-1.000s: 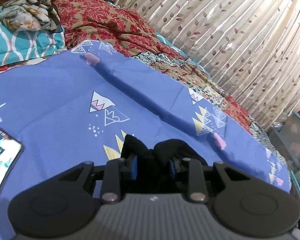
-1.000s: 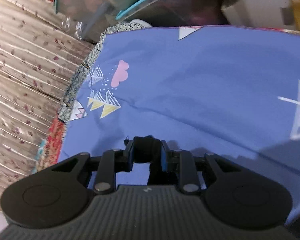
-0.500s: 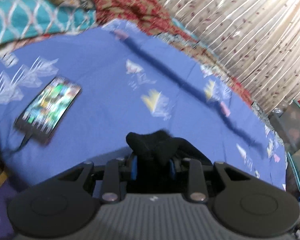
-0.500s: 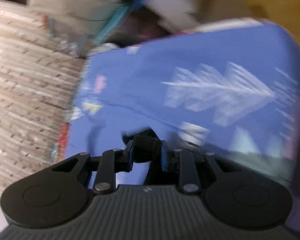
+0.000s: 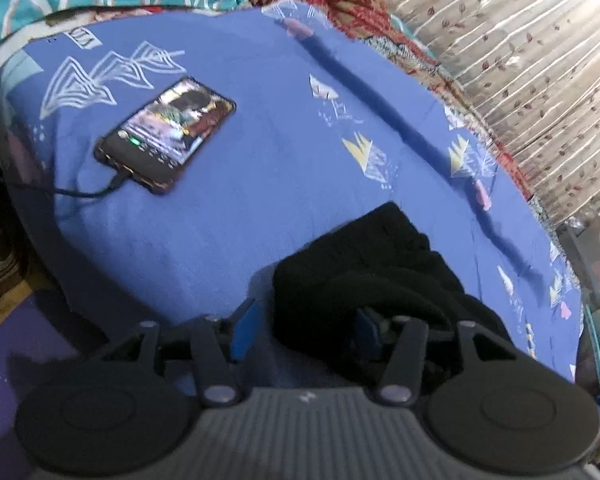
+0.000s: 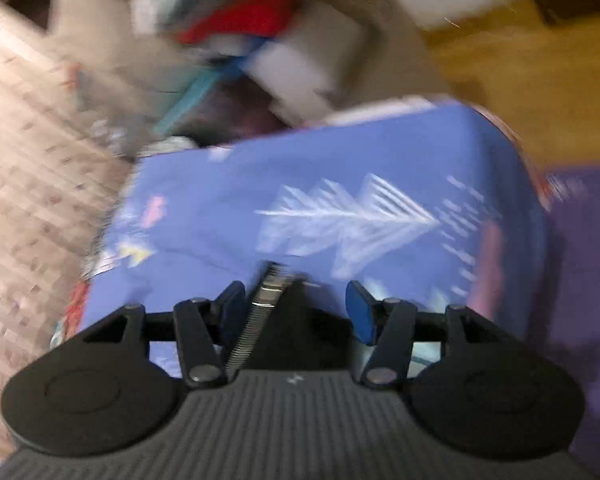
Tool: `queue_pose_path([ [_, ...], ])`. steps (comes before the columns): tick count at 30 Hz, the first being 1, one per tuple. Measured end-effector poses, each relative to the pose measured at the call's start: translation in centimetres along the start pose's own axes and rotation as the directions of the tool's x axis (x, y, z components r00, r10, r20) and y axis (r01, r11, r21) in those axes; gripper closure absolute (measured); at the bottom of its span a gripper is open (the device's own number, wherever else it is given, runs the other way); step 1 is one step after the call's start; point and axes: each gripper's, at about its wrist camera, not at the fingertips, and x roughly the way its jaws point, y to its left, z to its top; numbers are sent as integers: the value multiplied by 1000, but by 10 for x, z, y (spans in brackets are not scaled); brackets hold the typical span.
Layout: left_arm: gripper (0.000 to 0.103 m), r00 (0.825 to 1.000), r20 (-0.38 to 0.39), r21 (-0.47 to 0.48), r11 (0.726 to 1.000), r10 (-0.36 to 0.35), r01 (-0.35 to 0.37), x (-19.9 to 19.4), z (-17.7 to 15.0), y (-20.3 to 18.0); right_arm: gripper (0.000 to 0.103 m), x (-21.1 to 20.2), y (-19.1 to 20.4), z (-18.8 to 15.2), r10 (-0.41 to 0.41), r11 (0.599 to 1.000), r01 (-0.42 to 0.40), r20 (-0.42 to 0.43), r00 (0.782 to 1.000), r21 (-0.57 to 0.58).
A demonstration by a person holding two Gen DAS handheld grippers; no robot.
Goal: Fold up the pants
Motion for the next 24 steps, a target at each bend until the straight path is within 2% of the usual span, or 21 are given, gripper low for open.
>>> queue_pose_path([
  [2,51,1000,15,-6,1000,-10,10,-6,4,1,44,-1,24,-6,82,990,-85,-25,996,-109],
  [3,51,999,24,-13,1000,-24,24,-9,7,3,44,0,41,-14,124,976,-134,-67,990,-174],
  [5,49,997,80,-19,1000,-23,25,-17,19,3,44,5,81,-42,207,916,-258,-190,960,-307],
  [6,48,994,111,-14,1000,-21,22,-20,28,3,44,7,103,-61,239,870,-325,-260,936,-370],
  [8,42,988,150,0,999,-32,33,-22,46,0,44,10,144,-108,271,748,-463,-418,867,-475],
  [9,41,987,156,17,999,-40,38,-17,58,-6,44,12,163,-136,273,686,-528,-496,825,-501],
  [10,36,987,150,43,998,-50,43,-12,67,-12,44,15,179,-167,263,625,-596,-583,769,-504],
  [11,25,989,132,90,994,-67,56,-2,75,-23,45,18,191,-197,248,578,-651,-654,715,-492],
  [14,7,992,29,286,952,-125,111,44,87,-63,45,24,215,-284,157,474,-755,-800,578,-453],
  [16,2,987,-76,346,925,-140,158,78,88,-79,45,18,220,-328,112,416,-792,-840,532,-446],
  [18,0,962,-211,348,906,-176,242,117,87,-87,45,18,221,-356,77,394,-809,-862,502,-436],
  [19,0,947,-265,330,906,-182,266,134,85,-88,45,19,219,-368,55,391,-810,-868,494,-437],
  [20,8,932,-316,302,912,-180,279,150,80,-90,45,21,219,-377,30,387,-807,-869,494,-445],
  [21,20,926,-339,299,914,-167,275,159,74,-92,45,19,213,-385,4,381,-803,-867,498,-459],
  [22,53,928,-343,332,906,-145,264,163,67,-96,45,18,210,-389,-24,376,-795,-863,505,-476],
  [23,70,946,-305,390,892,-111,230,162,60,-104,45,21,206,-392,-47,375,-786,-857,513,-491],
  [24,80,964,-248,414,890,-91,191,158,58,-109,45,18,202,-390,-52,379,-783,-856,514,-493],
])
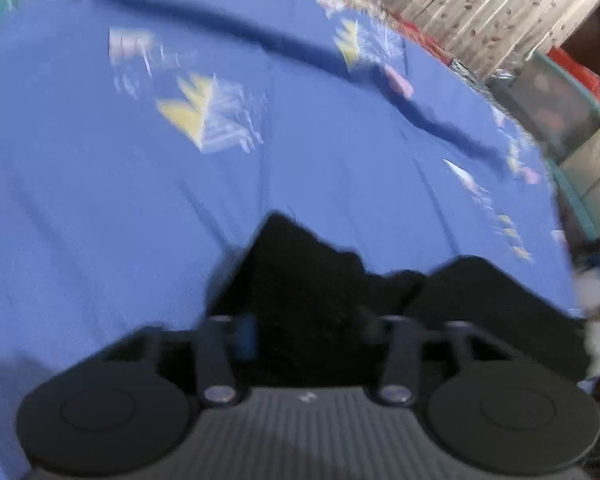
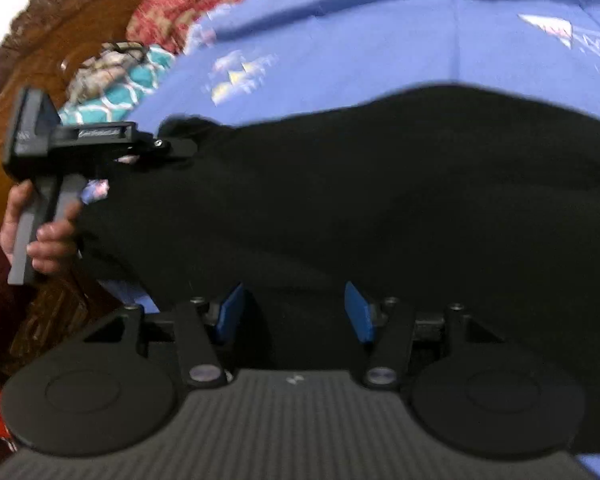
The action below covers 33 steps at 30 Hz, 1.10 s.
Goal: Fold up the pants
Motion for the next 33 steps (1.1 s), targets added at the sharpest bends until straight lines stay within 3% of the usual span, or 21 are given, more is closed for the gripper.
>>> queue_pose_path([
  [1,90,999,37,-15,1000,9,-9,-4,3,1,45,0,-4,0,6,1000,-6,3,1000,17],
  [2,91,995,100,-63,998,4,2,-15,9,8,45,-4,-7,0,13,999,-13,6,1000,35],
  [4,92,957,286,-206,978,47,13,-47,21,32,45,-2,-9,7,13,998,-14,16,1000,61],
  [5,92,938,342,-260,965,60,33,-56,25,43,45,0,-9,13,10,998,-11,24,1000,63],
  [6,92,931,361,-285,957,61,48,-57,27,49,45,1,-8,15,11,998,-13,31,999,59],
  [7,89,928,360,-288,957,90,19,-53,29,49,45,3,-6,15,11,998,-13,32,999,55],
  [9,70,942,272,-222,966,195,-136,-29,29,38,45,11,0,15,4,999,-4,17,1000,45],
  [10,55,947,232,-199,963,224,-179,-20,27,34,44,15,2,16,-7,999,6,9,1000,35],
  [11,54,949,199,-183,960,246,-211,-14,24,32,44,16,5,15,-14,1000,14,8,1000,22],
  [12,53,952,189,-184,961,242,-208,-17,20,33,44,16,7,15,-17,1000,17,9,1000,11],
  [13,45,956,192,-206,961,224,-184,-25,16,37,44,8,5,9,-16,1000,16,11,1000,7],
  [14,31,958,200,-237,959,205,-156,-39,6,45,44,7,6,9,-12,1000,11,17,1000,8],
  [16,20,954,248,-320,944,170,-85,-69,-4,62,44,1,11,12,10,1000,-10,42,999,-2],
  [20,20,931,326,-372,928,165,-34,-123,-31,79,43,-1,50,27,94,981,-78,81,992,-180],
  [23,20,921,344,-388,921,182,-37,-150,-48,84,30,18,92,42,161,932,-131,62,985,-337],
  [25,20,917,351,-406,914,188,-32,-162,-56,85,27,39,125,53,199,887,-163,39,979,-432],
  [27,20,918,354,-427,904,178,-11,-172,-67,87,18,63,159,61,228,818,-197,-10,974,-540],
  [30,20,925,346,-443,896,158,13,-176,-80,89,17,98,197,58,187,695,-198,-91,978,-691],
  [31,20,926,345,-445,896,155,15,-178,-84,89,22,112,206,60,161,665,-202,-126,979,-719],
  [32,20,927,343,-446,895,151,19,-178,-87,89,52,125,211,66,140,665,-218,-168,976,-714],
  [33,20,927,344,-447,894,147,24,-178,-89,90,69,134,211,76,129,689,-238,-208,970,-684],
])
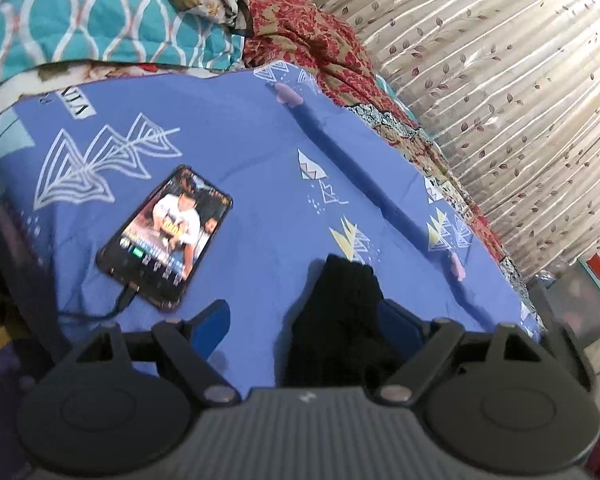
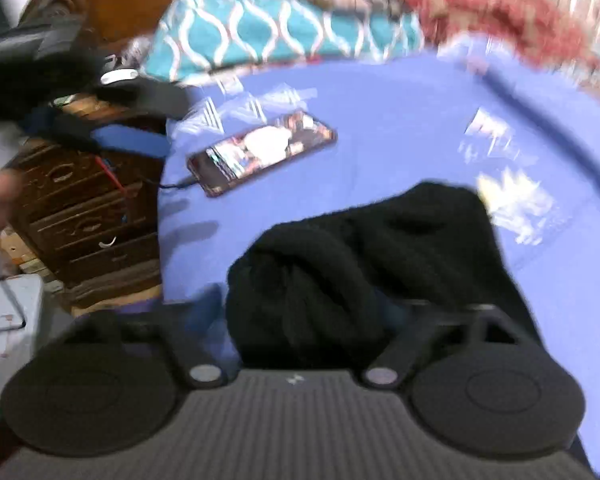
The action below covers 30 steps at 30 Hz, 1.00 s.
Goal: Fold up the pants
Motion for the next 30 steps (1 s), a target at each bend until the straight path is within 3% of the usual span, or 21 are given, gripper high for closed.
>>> queue_pose_path([
  [1,20,1000,-1,-8,1000,-9,9,-2,-2,3,85,-3,-12,6,13,998,-12,-9,1000,56],
  [3,19,999,-16,-29,999,-41,41,0,-5,8,85,-31,-46,9,65,966,-85,89,994,245],
  [4,19,998,-27,-35,998,-54,53,3,-6,9,85,-47,-61,9,52,944,-99,157,986,313],
  [7,18,993,-84,-58,995,-82,78,26,-13,10,85,-87,-93,4,-99,887,-32,257,961,461],
  [11,17,975,-181,-96,989,-131,116,72,-29,5,85,-99,-87,2,-282,882,147,251,926,449],
  [14,16,959,-232,-127,982,-163,137,106,-37,-2,85,-96,-77,-1,-334,882,209,246,910,424],
  [16,16,962,-227,-115,985,-149,125,124,-35,-11,85,-95,-67,-1,-354,887,239,250,901,395],
  [18,36,975,-196,-78,993,-107,93,136,-30,-20,85,-100,-61,-6,-388,888,283,261,884,362],
  [19,71,977,-196,-61,996,-79,69,140,-28,-22,85,-102,-56,-5,-421,882,322,269,866,344],
  [20,84,977,-207,-65,997,-55,42,145,-25,-21,85,-106,-54,-4,-464,870,372,283,839,325],
  [23,86,983,-155,-131,988,-100,80,123,-24,-8,85,-112,-35,-1,-585,811,528,366,724,253],
  [24,86,987,-126,-121,989,-102,87,108,-26,-4,85,-111,-28,-2,-600,798,557,396,695,231],
  [25,86,989,-104,-119,989,-105,93,95,-28,1,85,-108,-23,-4,-602,793,572,418,680,211],
  [27,86,989,-83,-150,983,-121,108,70,-37,16,85,-94,-11,-10,-583,797,585,440,683,150],
  [28,86,988,-86,-173,979,-126,109,61,-43,25,85,-84,-5,-15,-561,808,580,436,703,104],
  [30,86,988,-108,-211,974,-112,87,55,-53,39,84,-56,13,-29,-486,842,539,394,780,-29],
])
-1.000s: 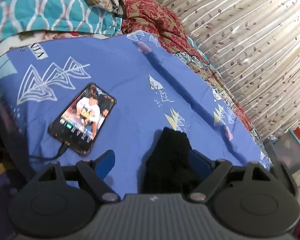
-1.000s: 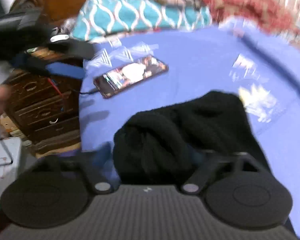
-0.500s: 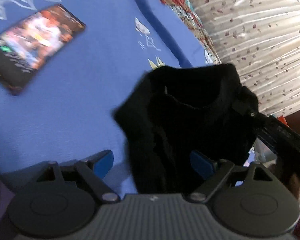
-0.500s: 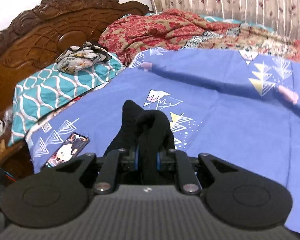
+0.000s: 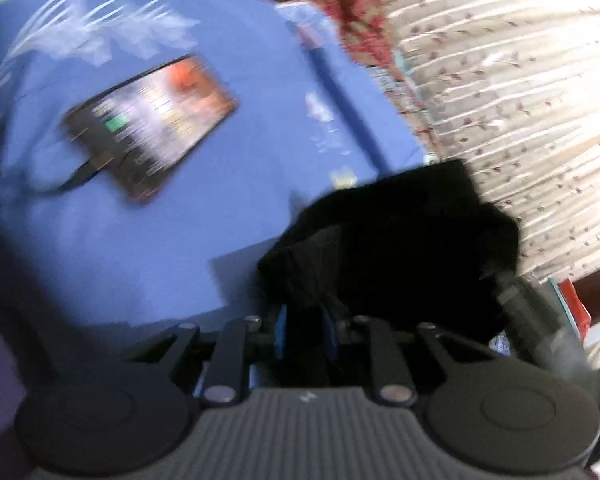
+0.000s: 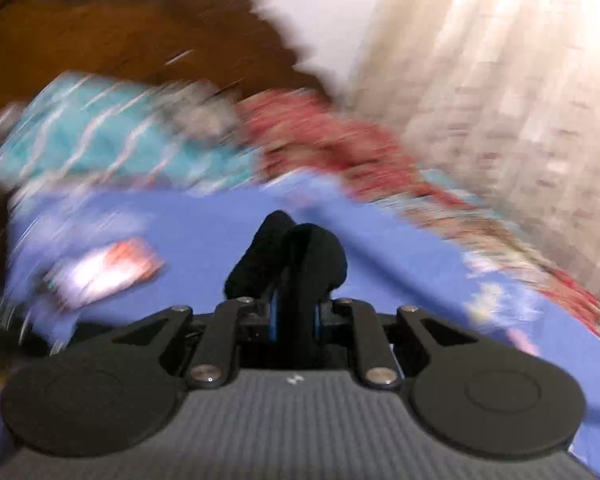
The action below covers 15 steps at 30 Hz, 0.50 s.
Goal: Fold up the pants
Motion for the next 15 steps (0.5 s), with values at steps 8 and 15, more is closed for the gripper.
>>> queue_pose_path([
  [8,83,1000,-14,-47,999,7,-8,-1,-5,8,77,12,69,-53,203,938,-242,-172,964,-248],
  [15,27,999,52,-62,998,17,-14,-22,4,8,43,17,30,-21,362,932,-361,-172,916,42],
])
